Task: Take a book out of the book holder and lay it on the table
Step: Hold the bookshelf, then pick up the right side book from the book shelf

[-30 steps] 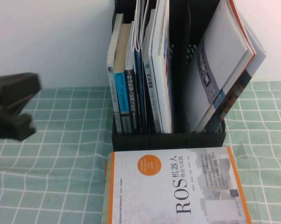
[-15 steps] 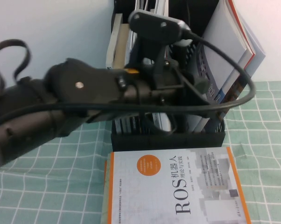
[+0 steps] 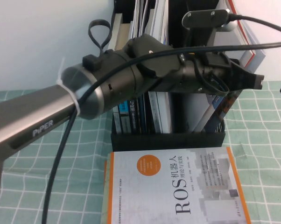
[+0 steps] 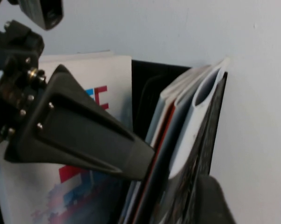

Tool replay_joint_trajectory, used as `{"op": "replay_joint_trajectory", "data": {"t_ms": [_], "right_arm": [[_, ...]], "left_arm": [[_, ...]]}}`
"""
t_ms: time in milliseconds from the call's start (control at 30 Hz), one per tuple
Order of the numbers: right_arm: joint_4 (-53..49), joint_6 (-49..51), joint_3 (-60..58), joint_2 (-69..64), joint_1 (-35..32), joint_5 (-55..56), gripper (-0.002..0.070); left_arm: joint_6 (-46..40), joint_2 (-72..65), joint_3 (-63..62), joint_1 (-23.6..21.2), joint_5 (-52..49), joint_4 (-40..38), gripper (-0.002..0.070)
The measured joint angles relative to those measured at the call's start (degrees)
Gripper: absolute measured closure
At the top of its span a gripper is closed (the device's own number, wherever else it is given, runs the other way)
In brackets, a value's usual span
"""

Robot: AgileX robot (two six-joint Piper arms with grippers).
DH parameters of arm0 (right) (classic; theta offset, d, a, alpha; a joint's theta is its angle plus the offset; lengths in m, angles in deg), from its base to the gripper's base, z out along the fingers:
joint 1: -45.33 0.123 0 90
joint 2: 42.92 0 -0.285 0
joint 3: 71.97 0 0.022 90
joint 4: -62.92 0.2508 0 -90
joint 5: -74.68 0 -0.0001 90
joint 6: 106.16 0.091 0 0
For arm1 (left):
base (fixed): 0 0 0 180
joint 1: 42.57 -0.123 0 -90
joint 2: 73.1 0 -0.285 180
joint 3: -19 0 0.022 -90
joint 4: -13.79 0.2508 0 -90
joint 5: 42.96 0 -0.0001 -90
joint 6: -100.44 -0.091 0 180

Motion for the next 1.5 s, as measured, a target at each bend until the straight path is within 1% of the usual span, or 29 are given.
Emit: {"op": "replay_joint_trajectory", "data": {"t_ms": [167, 433, 633, 933, 1100, 1167, 1233, 1300, 1433, 1500], "right_arm": [[0.43, 0.08, 0.13, -2.73, 0.00, 0.00, 0.0337], [0.26, 0.37, 0.50, -5.64, 0.00, 2.65, 0.0332], [-2.98, 0.80, 3.53, -8.83, 0.80, 3.05, 0.0332], [0.10, 3.02, 10.20, -15.66, 5.75, 3.38, 0.0332], [7.64, 3.34, 13.59, -18.88, 7.29, 3.48, 0.0335], [9.17, 3.34, 15.25, -19.99, 7.29, 3.48, 0.0356], [8.92, 3.49, 16.60, -20.54, 7.29, 3.48, 0.0400], [7.52, 3.49, 17.97, -20.93, 7.29, 3.48, 0.0457], [5.79, 4.27, 18.99, -20.98, 7.34, 3.48, 0.0605], [5.68, 5.80, 18.99, -20.98, 7.34, 3.48, 0.0643]], "left_arm": [[2.99, -2.97, -1.42, 0.00, 1.31, 0.00, 0.0678], [3.08, -5.79, -1.42, 0.09, 9.54, -0.49, 0.0678], [3.08, -5.91, -1.42, 0.12, 10.21, -1.09, 0.0678], [3.12, -5.91, -1.42, 0.22, 11.80, -1.13, 0.0678], [3.12, -5.91, -1.42, 0.22, 12.74, -1.22, 0.0678], [3.12, -5.91, -1.42, 0.22, 12.87, -1.22, 0.0678], [3.12, -5.91, -1.42, 0.22, 13.20, -1.22, 0.0678], [3.12, -5.91, -1.42, 0.22, 13.31, -1.22, 0.0678], [3.33, -5.91, -1.42, 0.22, 13.31, -1.22, 0.0678], [3.33, -5.91, -1.42, 0.22, 12.84, -1.22, 0.0678]]}}
